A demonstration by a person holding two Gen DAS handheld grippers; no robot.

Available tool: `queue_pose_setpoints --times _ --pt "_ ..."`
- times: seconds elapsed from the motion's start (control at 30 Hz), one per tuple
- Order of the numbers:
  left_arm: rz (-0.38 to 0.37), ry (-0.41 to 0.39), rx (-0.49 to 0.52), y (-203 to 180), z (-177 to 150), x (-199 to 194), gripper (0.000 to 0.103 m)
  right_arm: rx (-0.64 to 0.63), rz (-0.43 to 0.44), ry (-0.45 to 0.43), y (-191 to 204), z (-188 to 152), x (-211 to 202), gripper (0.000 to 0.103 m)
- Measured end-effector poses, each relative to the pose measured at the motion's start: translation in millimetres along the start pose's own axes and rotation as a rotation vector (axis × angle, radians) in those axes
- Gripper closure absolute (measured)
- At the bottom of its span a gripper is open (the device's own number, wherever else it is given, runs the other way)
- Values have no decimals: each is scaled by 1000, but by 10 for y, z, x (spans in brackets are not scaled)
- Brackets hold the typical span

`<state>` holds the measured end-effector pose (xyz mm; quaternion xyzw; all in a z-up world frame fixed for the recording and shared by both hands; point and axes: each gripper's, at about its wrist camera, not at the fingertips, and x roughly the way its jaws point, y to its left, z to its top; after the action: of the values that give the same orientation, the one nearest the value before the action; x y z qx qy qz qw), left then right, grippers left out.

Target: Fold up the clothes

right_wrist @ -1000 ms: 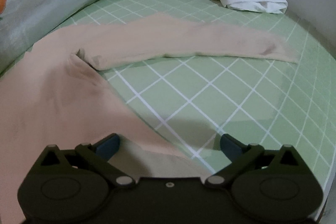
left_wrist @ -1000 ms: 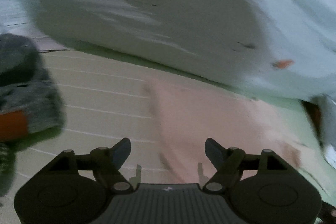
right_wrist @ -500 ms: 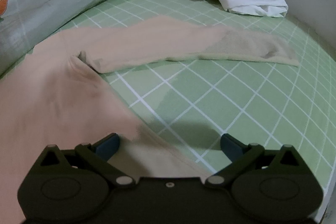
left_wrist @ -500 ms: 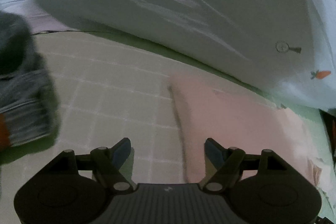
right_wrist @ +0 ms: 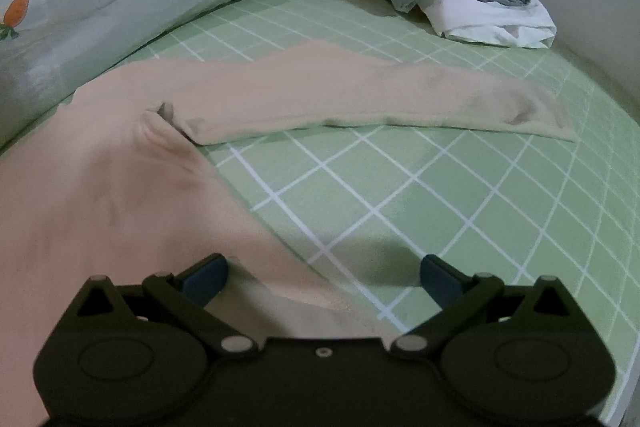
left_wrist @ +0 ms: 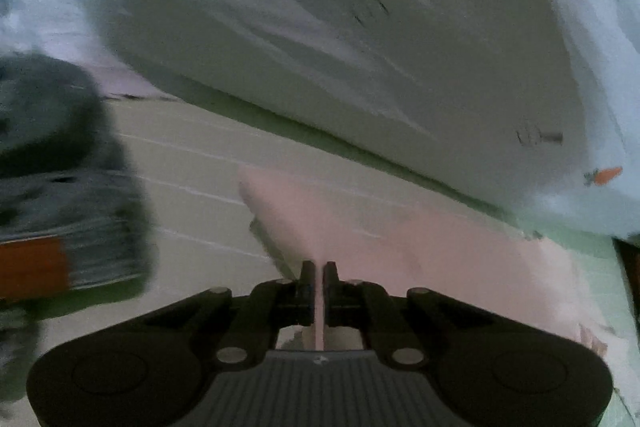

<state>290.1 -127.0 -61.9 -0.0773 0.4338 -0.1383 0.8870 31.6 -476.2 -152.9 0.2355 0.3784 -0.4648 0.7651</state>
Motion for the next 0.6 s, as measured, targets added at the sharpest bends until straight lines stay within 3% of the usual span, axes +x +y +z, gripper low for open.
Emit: queue_pose_setpoints --times 0.2,0.47,0.6 --pt "147 -70 -70 327 -235 -860 99 -24 20 -21 -11 -54 -20 0" --pt "301 -52 -204 791 -909 -1600 99 -97 47 41 -5 -116 -135 0" --pt "307 -24 -291 988 -1231 -1794 92 -227 58 26 53 -346 -335 0"
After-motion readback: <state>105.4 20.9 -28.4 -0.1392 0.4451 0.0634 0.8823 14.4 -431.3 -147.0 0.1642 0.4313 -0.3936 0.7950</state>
